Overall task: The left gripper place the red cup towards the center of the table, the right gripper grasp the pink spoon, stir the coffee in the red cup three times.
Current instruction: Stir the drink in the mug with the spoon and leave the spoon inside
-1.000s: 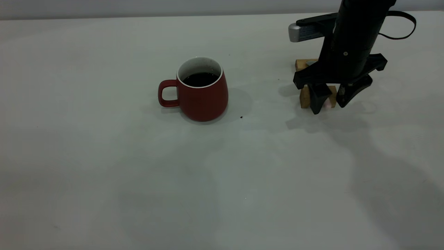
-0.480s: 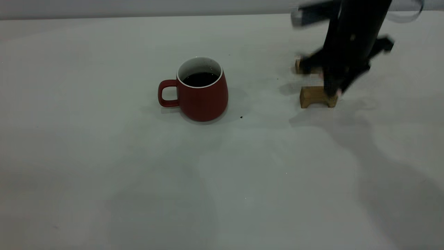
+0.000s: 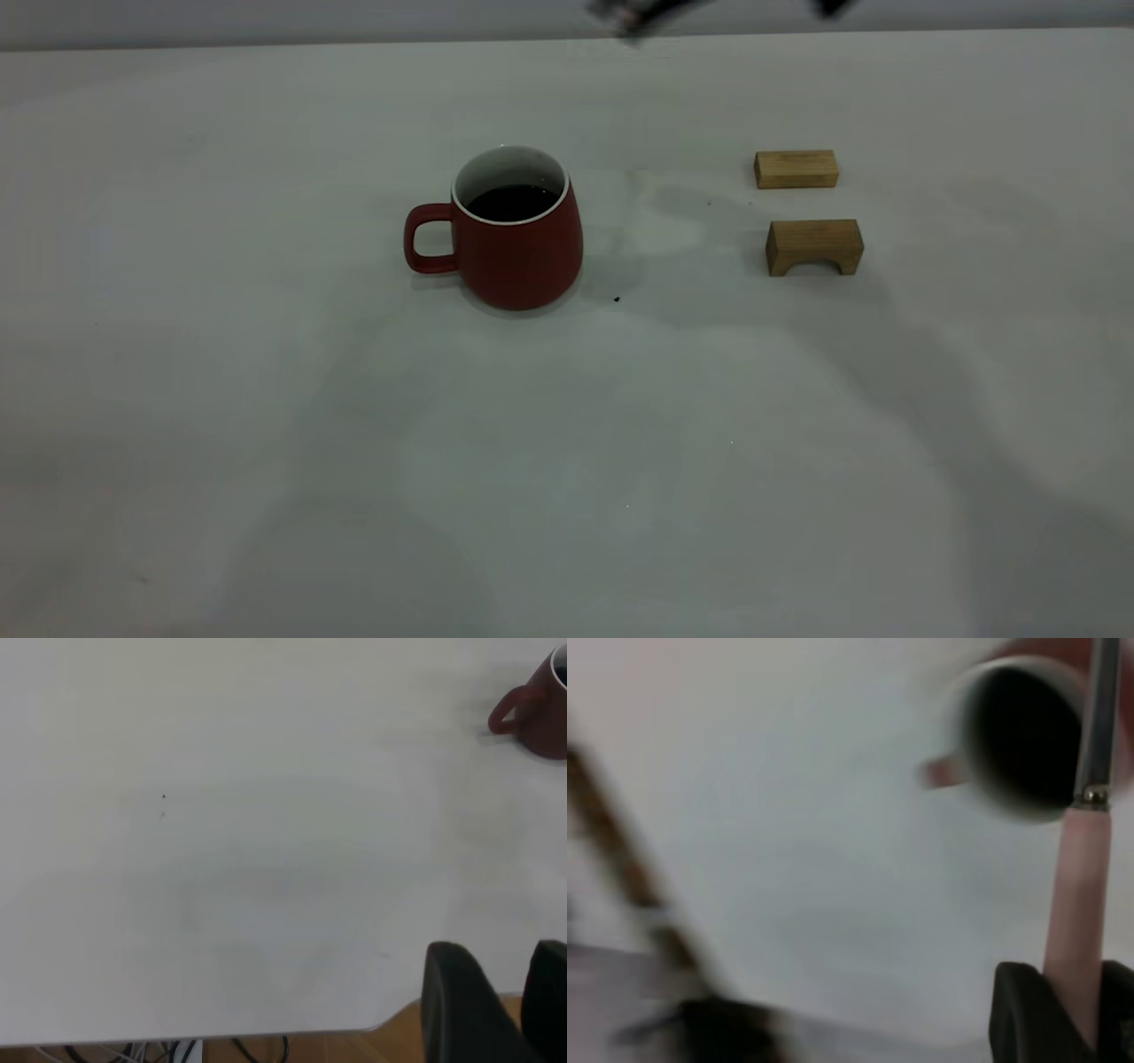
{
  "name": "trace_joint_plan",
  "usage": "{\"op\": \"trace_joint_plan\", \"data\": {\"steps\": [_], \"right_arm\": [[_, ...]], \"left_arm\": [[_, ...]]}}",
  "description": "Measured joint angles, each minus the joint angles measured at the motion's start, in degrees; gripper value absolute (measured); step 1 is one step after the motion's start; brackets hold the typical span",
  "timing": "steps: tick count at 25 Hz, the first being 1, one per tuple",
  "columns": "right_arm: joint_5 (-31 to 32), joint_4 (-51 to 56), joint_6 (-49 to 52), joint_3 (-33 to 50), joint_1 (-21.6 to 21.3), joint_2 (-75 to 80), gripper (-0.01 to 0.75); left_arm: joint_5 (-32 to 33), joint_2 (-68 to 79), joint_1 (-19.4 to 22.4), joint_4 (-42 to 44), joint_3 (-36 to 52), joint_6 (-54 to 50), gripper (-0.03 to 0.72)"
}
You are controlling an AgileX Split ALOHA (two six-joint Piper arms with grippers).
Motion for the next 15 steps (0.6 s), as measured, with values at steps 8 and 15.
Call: {"op": "trace_joint_plan", "data": {"steps": [8,15], "right_arm": [[-2.18,35.03,13.97,0.38,4.81,2.48,0.145],[-3.71,43.86,23.16,0.38,5.54,8.45,0.145]], "left_arm": [[0.00,0.00,0.00,0.00,0.00,0.00,0.247],[0.00,0.00,0.00,0.00,0.00,0.00,0.247]]}}
